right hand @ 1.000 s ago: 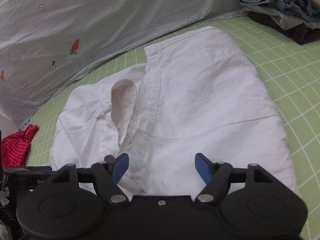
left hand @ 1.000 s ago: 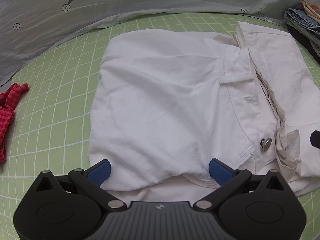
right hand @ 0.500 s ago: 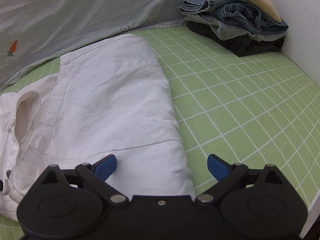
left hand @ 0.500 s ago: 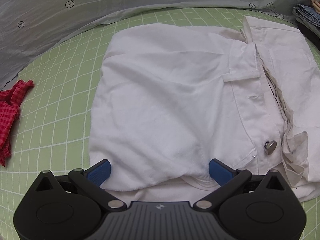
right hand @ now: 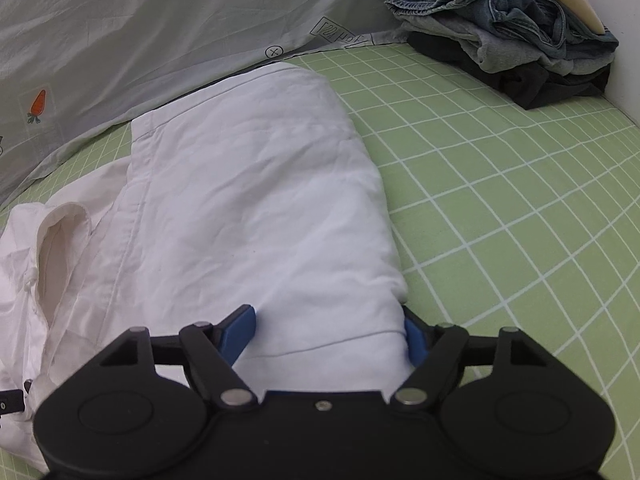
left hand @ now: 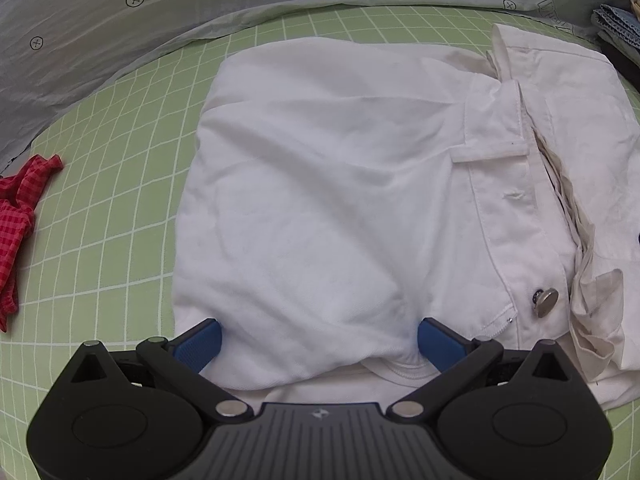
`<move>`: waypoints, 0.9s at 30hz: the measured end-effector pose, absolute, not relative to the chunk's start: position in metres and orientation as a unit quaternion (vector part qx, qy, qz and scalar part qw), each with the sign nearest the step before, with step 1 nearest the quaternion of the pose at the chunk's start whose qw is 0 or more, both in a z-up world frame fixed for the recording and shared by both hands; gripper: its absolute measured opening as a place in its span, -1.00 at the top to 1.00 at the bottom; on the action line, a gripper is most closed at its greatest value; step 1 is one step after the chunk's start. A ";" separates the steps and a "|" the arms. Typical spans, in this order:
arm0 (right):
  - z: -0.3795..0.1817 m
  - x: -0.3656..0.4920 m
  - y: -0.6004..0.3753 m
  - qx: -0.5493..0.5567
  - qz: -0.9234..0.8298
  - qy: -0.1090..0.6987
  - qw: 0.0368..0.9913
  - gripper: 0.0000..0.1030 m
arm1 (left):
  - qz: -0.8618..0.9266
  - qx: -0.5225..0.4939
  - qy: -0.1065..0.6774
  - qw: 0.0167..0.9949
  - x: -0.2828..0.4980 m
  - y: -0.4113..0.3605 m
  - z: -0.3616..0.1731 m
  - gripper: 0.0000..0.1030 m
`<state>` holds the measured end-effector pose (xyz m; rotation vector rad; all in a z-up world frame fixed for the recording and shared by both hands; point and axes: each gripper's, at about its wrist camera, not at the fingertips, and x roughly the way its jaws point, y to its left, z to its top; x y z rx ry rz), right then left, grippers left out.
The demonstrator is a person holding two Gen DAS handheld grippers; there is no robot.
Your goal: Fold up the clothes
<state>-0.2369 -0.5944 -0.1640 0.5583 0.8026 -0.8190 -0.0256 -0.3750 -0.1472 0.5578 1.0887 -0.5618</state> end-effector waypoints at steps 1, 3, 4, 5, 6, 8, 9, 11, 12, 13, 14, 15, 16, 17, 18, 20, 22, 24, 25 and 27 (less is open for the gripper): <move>-0.163 -0.239 -0.595 0.262 -0.384 0.371 0.804 -0.15 | -0.259 0.260 0.505 0.781 -0.025 -0.377 -0.148 -1.00; -0.160 -0.244 -0.595 0.266 -0.387 0.364 0.805 0.18 | -0.259 0.261 0.506 0.780 -0.024 -0.377 -0.148 -1.00; -0.158 -0.246 -0.596 0.269 -0.388 0.359 0.805 0.38 | -0.259 0.261 0.506 0.780 -0.024 -0.377 -0.149 -1.00; -0.155 -0.248 -0.596 0.274 -0.387 0.353 0.806 0.52 | -0.259 0.262 0.506 0.780 -0.024 -0.377 -0.149 -1.00; -0.152 -0.248 -0.595 0.275 -0.388 0.348 0.808 0.58 | -0.259 0.262 0.506 0.780 -0.024 -0.377 -0.149 -1.00; -0.142 -0.247 -0.590 0.267 -0.391 0.338 0.813 0.66 | -0.260 0.261 0.506 0.780 -0.024 -0.377 -0.148 -1.00; -0.137 -0.246 -0.587 0.263 -0.391 0.332 0.817 0.68 | -0.261 0.261 0.506 0.780 -0.025 -0.377 -0.148 -1.00; -0.124 -0.244 -0.581 0.257 -0.385 0.317 0.827 0.72 | -0.263 0.264 0.508 0.777 -0.024 -0.377 -0.148 -1.00; -0.115 -0.243 -0.578 0.257 -0.379 0.308 0.834 0.73 | -0.264 0.265 0.511 0.774 -0.022 -0.378 -0.147 -1.00; -0.108 -0.243 -0.575 0.260 -0.373 0.298 0.839 0.74 | -0.265 0.267 0.516 0.770 -0.020 -0.380 -0.147 -1.00; -0.100 -0.242 -0.572 0.264 -0.365 0.288 0.845 0.75 | -0.266 0.269 0.520 0.766 -0.018 -0.381 -0.146 -1.00; -0.092 -0.240 -0.567 0.268 -0.354 0.278 0.852 0.75 | -0.267 0.271 0.524 0.762 -0.016 -0.382 -0.146 -1.00; -0.086 -0.237 -0.562 0.269 -0.345 0.271 0.857 0.75 | -0.269 0.274 0.527 0.758 -0.015 -0.383 -0.144 -1.00; -0.081 -0.234 -0.557 0.271 -0.335 0.264 0.863 0.76 | -0.271 0.276 0.530 0.754 -0.014 -0.384 -0.143 -1.00; -0.076 -0.230 -0.551 0.275 -0.325 0.259 0.867 0.76 | -0.274 0.278 0.529 0.753 -0.014 -0.384 -0.140 -1.00; -0.070 -0.222 -0.538 0.279 -0.305 0.252 0.875 0.77 | -0.280 0.284 0.519 0.756 -0.015 -0.381 -0.136 -1.00; -0.068 -0.210 -0.524 0.275 -0.286 0.253 0.882 0.77 | -0.290 0.286 0.507 0.759 -0.018 -0.375 -0.129 -1.00; -0.069 -0.197 -0.511 0.272 -0.267 0.258 0.888 0.77 | -0.296 0.271 0.508 0.762 -0.016 -0.367 -0.124 -1.00; -0.071 -0.191 -0.504 0.272 -0.258 0.262 0.890 0.77 | -0.299 0.264 0.508 0.764 -0.016 -0.362 -0.122 -1.00; -0.079 -0.175 -0.488 0.267 -0.237 0.276 0.892 0.76 | -0.301 0.249 0.510 0.766 -0.016 -0.356 -0.118 -1.00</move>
